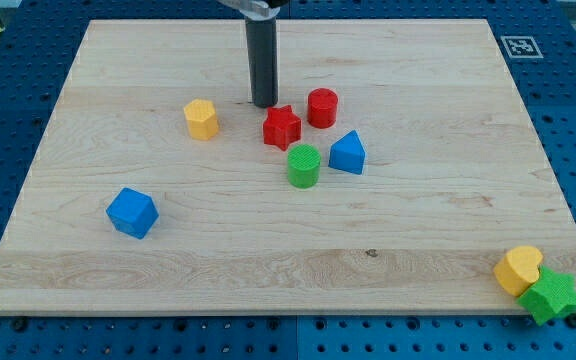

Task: Make a group of red star green circle and blue triangle

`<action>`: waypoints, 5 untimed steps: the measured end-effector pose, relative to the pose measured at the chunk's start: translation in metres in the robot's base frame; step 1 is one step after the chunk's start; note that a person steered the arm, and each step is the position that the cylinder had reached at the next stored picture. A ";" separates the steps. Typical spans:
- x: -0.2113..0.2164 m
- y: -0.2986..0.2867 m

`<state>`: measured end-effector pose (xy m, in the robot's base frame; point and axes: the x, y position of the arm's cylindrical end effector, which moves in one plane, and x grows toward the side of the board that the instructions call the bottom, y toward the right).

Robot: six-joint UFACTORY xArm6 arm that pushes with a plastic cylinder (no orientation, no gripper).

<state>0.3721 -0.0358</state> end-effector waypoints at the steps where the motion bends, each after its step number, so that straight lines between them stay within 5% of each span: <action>1: 0.038 0.000; 5: 0.064 0.022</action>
